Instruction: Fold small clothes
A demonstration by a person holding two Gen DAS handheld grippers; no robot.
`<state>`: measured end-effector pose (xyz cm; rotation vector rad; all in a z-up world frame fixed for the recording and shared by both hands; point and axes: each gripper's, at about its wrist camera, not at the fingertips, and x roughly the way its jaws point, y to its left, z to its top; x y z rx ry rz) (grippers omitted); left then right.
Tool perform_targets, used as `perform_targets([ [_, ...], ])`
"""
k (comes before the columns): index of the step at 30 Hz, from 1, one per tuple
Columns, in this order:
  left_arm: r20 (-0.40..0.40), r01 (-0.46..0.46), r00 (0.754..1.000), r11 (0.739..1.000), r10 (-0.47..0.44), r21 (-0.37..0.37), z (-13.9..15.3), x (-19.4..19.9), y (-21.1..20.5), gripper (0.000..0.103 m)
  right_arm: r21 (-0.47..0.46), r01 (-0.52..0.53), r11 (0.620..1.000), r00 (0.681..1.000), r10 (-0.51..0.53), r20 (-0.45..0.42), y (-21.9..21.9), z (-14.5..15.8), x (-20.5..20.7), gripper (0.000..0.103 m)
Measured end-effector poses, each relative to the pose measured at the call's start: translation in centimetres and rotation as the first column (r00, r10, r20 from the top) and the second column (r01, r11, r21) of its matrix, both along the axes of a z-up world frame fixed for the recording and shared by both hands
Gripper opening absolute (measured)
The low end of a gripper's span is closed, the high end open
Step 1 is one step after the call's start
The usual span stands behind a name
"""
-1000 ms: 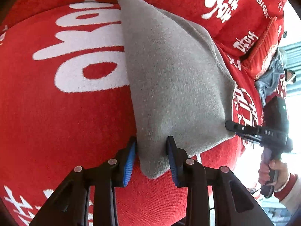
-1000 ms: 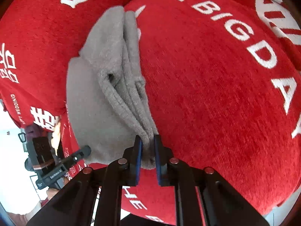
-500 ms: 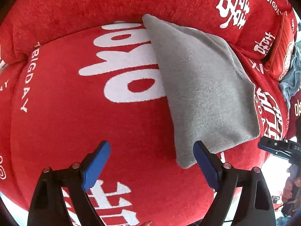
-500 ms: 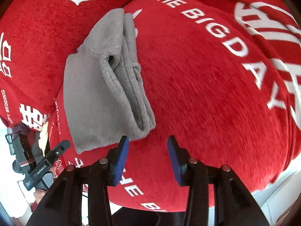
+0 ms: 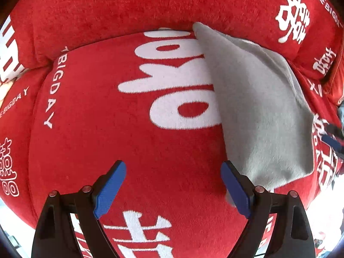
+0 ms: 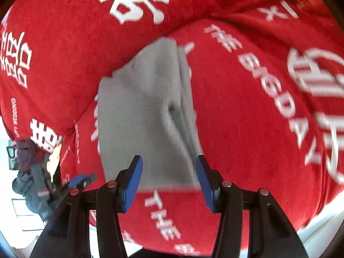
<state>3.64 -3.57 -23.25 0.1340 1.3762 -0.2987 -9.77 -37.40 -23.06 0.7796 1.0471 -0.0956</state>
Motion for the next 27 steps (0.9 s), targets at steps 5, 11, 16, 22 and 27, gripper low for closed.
perform_targets([
  [5,-0.024,-0.022,0.999,0.999,0.021,-0.039,0.1,1.8,-1.3,0.09,0.063,0.039,0.997,0.999,-0.042,0.034,-4.2,-0.4,5.6,0.055],
  [11,-0.014,-0.05,0.999,0.995,0.049,-0.086,0.3,3.8,-3.8,0.09,0.156,0.027,0.987,1.0,-0.025,-0.016,-7.6,-3.4,12.2,0.055],
  [16,-0.009,-0.055,0.999,0.995,0.054,-0.081,0.0,4.7,-5.7,0.09,0.244,-0.037,0.969,0.999,0.04,-0.008,-7.9,-4.7,14.4,0.008],
  [22,-0.03,-0.08,0.996,0.994,0.078,-0.074,-0.5,4.9,-6.7,0.09,0.143,-0.115,0.983,0.991,0.124,-0.053,-7.9,-5.3,13.7,0.008],
  [27,-0.033,-0.076,0.997,0.995,0.075,-0.058,-0.5,4.8,-7.0,0.09,0.199,-0.074,0.977,0.995,0.085,-0.047,-8.2,-6.2,12.9,0.009],
])
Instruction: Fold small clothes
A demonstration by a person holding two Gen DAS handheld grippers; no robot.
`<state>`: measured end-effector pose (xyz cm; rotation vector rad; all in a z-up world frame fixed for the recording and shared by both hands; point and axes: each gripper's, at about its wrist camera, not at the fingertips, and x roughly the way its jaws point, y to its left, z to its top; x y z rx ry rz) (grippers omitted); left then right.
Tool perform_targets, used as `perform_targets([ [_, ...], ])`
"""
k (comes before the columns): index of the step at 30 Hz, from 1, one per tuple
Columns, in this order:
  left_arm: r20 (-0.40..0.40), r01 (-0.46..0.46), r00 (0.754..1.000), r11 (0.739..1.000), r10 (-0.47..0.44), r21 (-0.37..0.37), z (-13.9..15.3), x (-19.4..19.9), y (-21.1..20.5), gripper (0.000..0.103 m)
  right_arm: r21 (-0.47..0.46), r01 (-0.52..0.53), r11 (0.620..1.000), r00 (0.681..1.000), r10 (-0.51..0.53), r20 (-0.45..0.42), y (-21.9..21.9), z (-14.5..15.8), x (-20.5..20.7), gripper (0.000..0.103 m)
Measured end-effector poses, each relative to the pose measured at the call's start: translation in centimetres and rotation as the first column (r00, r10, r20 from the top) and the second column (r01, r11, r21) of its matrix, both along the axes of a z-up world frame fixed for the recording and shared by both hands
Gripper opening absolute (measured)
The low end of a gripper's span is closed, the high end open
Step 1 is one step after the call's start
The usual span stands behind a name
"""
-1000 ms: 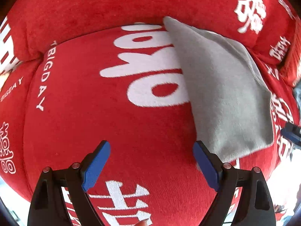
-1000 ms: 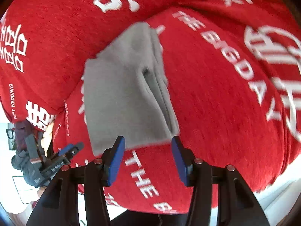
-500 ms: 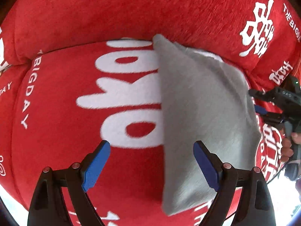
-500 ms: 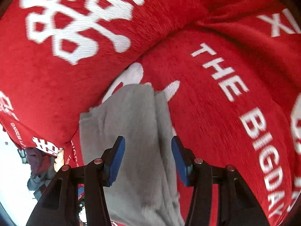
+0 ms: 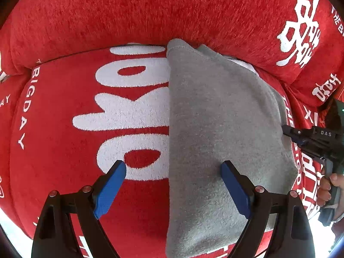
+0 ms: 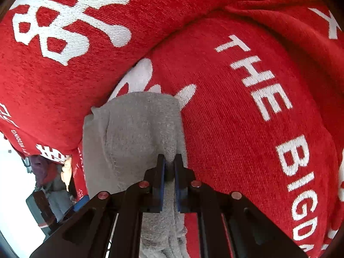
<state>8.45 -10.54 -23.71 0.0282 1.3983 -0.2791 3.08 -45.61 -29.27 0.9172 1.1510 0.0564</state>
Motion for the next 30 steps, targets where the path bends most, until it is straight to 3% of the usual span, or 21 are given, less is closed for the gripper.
perform_targets([
  [9,-0.008,-0.01,1.0,1.0,0.01,0.016,-0.2,0.3,-0.5,0.09,-0.032,-0.033,0.999,0.999,0.033,-0.016,0.1,1.9,-1.1,0.013],
  [16,-0.019,-0.006,1.0,1.0,0.006,0.018,-0.3,0.4,-0.7,0.09,0.005,-0.011,1.0,0.999,0.011,-0.03,-0.4,2.2,-2.7,0.014],
  [17,-0.02,-0.005,1.0,1.0,0.006,0.019,-0.4,0.4,-0.8,0.09,0.012,-0.007,1.0,0.999,0.007,-0.033,-0.4,2.2,-2.8,0.018],
  [19,-0.023,-0.003,1.0,1.0,0.003,0.02,-0.5,0.5,-1.0,0.09,0.017,-0.001,1.0,0.999,0.001,-0.037,-0.4,2.1,-2.9,0.034],
  [20,-0.026,-0.002,1.0,1.0,0.003,0.022,-0.6,0.6,-1.1,0.09,0.017,0.002,1.0,0.999,-0.002,-0.037,-0.5,2.2,-3.2,0.049],
  [21,-0.028,-0.001,1.0,1.0,0.002,0.022,-0.6,0.6,-1.1,0.09,0.017,0.005,1.0,0.999,-0.005,-0.034,-0.5,2.3,-3.2,0.053],
  [30,-0.031,0.012,0.999,0.999,-0.011,0.033,-1.0,0.9,-1.9,0.091,0.035,0.003,0.999,1.0,-0.002,-0.03,-0.4,2.2,-3.4,0.057],
])
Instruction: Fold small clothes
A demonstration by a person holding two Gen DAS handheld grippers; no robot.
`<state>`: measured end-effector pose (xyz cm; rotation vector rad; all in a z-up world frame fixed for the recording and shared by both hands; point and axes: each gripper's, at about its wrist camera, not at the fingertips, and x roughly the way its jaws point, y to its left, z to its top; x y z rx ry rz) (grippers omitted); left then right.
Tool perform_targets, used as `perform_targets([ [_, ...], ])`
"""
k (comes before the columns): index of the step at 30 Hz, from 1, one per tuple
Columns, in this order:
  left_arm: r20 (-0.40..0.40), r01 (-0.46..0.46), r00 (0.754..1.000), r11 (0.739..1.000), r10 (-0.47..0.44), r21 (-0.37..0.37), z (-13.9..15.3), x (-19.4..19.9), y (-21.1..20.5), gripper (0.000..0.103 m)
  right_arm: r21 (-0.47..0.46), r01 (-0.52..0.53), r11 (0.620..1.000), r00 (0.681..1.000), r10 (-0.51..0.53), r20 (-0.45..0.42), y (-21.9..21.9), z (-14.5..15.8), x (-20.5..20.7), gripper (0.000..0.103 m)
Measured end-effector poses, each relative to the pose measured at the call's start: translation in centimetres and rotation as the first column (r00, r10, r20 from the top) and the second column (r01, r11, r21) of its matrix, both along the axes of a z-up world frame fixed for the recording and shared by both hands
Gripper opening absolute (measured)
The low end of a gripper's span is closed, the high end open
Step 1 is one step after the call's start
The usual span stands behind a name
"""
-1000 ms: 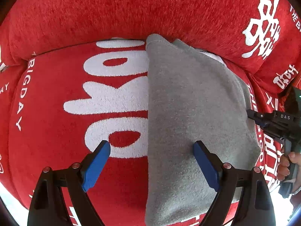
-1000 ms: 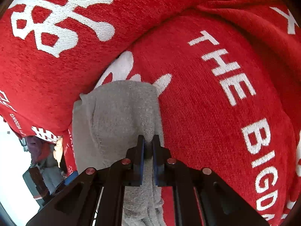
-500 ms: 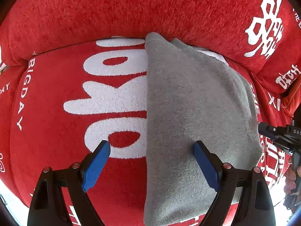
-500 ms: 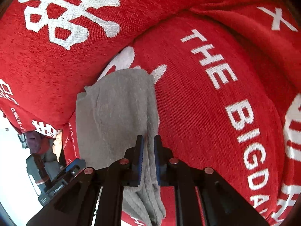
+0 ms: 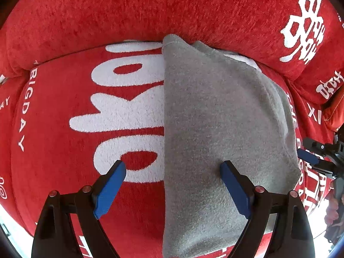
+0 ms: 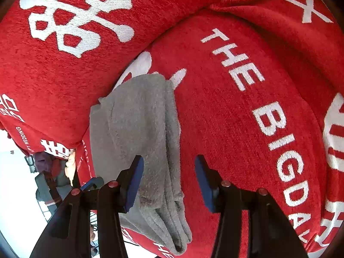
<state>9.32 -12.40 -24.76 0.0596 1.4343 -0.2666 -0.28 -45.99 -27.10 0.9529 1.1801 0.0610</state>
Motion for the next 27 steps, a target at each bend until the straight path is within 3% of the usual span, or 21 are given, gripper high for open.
perform_targets([
  [1,0.0,0.001,1.0,1.0,-0.001,0.006,-0.1,0.1,-0.1,0.103,0.002,-0.001,1.0,1.0,0.001,0.001,0.0,0.0,0.0,0.058],
  [6,-0.005,-0.002,1.0,1.0,0.002,0.016,-0.5,0.4,-0.2,0.103,0.005,-0.007,1.0,1.0,0.007,0.006,0.1,-0.2,0.1,0.066],
  [15,-0.064,0.006,0.998,0.999,-0.009,-0.045,-1.4,1.1,0.5,0.103,0.014,-0.016,1.0,1.0,0.016,0.001,-0.3,-0.6,0.2,0.073],
  [24,-0.121,0.025,0.992,0.987,-0.044,-0.158,-2.1,1.7,1.4,0.103,0.071,-0.059,0.996,0.998,0.058,0.007,-0.5,-1.3,0.9,0.074],
  [27,-0.158,0.028,0.985,0.966,-0.07,-0.257,-2.2,1.7,1.6,0.103,0.103,-0.061,0.993,0.998,0.058,0.03,-0.7,-1.5,1.0,0.074],
])
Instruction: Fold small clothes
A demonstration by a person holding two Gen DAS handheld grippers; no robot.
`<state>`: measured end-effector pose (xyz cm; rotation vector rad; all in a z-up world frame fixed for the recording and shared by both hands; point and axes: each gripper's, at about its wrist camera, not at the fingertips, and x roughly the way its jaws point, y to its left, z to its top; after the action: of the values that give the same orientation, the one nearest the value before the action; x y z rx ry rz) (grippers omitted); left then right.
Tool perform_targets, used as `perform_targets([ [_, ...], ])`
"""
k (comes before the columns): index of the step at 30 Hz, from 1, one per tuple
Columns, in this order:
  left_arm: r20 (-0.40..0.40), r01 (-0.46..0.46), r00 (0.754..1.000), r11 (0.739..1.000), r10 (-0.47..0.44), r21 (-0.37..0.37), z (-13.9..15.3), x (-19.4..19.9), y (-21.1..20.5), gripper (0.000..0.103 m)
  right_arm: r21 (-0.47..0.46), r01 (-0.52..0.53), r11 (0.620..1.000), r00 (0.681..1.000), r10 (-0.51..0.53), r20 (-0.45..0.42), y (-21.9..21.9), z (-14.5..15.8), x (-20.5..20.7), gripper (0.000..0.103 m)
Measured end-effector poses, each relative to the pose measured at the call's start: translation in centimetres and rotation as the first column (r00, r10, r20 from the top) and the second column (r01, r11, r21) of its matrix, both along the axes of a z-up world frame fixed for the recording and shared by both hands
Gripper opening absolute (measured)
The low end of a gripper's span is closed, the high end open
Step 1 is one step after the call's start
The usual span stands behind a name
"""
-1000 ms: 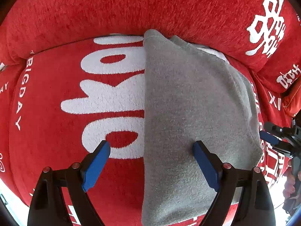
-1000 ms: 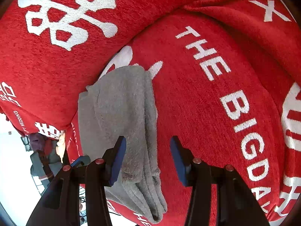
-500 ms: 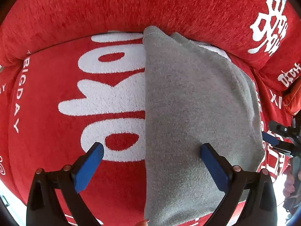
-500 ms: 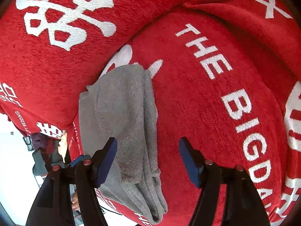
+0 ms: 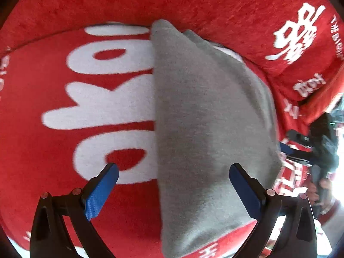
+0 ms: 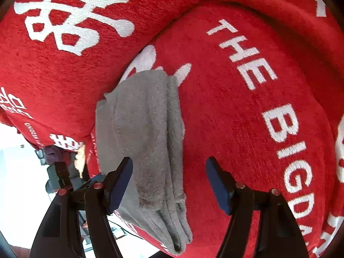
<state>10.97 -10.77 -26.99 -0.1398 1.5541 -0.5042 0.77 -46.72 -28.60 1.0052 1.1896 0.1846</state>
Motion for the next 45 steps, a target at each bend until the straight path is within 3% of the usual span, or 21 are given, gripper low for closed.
perform_targets([
  [4,-0.047,0.036,0.998,0.997,-0.04,-0.074,-1.0,0.0,-0.7,0.103,0.073,-0.011,0.997,1.0,0.01,0.021,-0.3,-0.8,0.5,0.075],
  [10,-0.062,0.099,0.992,0.99,-0.105,-0.103,-2.0,-0.2,-2.4,0.103,0.169,-0.056,0.984,0.998,0.051,0.033,-0.3,-2.4,1.6,0.075],
  [15,-0.054,0.101,0.993,0.987,-0.108,-0.121,-2.5,0.0,-4.0,0.103,0.208,-0.124,0.97,0.991,0.112,0.071,0.4,-3.0,2.9,0.075],
  [21,-0.021,0.103,0.994,0.992,-0.105,-0.073,-2.6,-0.2,-5.0,0.103,0.231,-0.208,0.95,0.974,0.18,0.136,1.7,-3.2,5.8,0.075],
  [25,-0.007,0.13,0.991,0.99,-0.13,-0.055,-2.7,-0.5,-5.1,0.102,0.227,-0.2,0.953,0.975,0.172,0.138,2.4,-3.1,6.7,0.074],
  [26,-0.004,0.124,0.992,0.991,-0.124,-0.054,-2.6,-0.5,-5.1,0.101,0.223,-0.191,0.956,0.978,0.165,0.129,2.6,-3.2,7.0,0.067],
  [27,0.013,0.108,0.994,0.993,-0.108,-0.043,-2.4,-0.5,-4.9,0.092,0.206,-0.182,0.961,0.98,0.161,0.113,2.6,-3.3,7.0,0.045],
  [28,0.026,0.094,0.995,0.995,-0.093,-0.046,-2.2,-0.5,-4.4,0.082,0.188,-0.177,0.966,0.983,0.163,0.089,2.7,-3.6,7.0,0.038],
  [29,0.034,0.081,0.996,0.995,-0.079,-0.059,-2.0,-0.6,-4.1,0.077,0.2,-0.161,0.967,0.985,0.147,0.087,2.6,-3.9,6.8,0.037],
  [31,0.047,0.063,0.997,0.994,-0.059,-0.088,-1.3,-0.6,-3.2,0.056,0.2,-0.139,0.97,0.988,0.122,0.094,2.8,-3.6,6.6,0.034],
  [32,0.051,0.056,0.997,0.993,-0.051,-0.107,-1.0,-0.6,-2.7,0.053,0.2,-0.131,0.971,0.989,0.112,0.101,2.9,-3.3,6.4,0.034],
  [38,0.067,0.072,0.996,0.972,-0.058,-0.222,1.4,-1.2,-1.5,0.049,0.277,-0.096,0.956,0.988,0.057,0.144,3.5,-1.2,5.3,0.032],
  [45,0.089,0.11,0.992,0.955,-0.089,-0.277,4.4,-3.4,0.2,0.049,0.314,-0.077,0.946,0.986,0.026,0.165,5.3,1.7,3.8,0.032],
])
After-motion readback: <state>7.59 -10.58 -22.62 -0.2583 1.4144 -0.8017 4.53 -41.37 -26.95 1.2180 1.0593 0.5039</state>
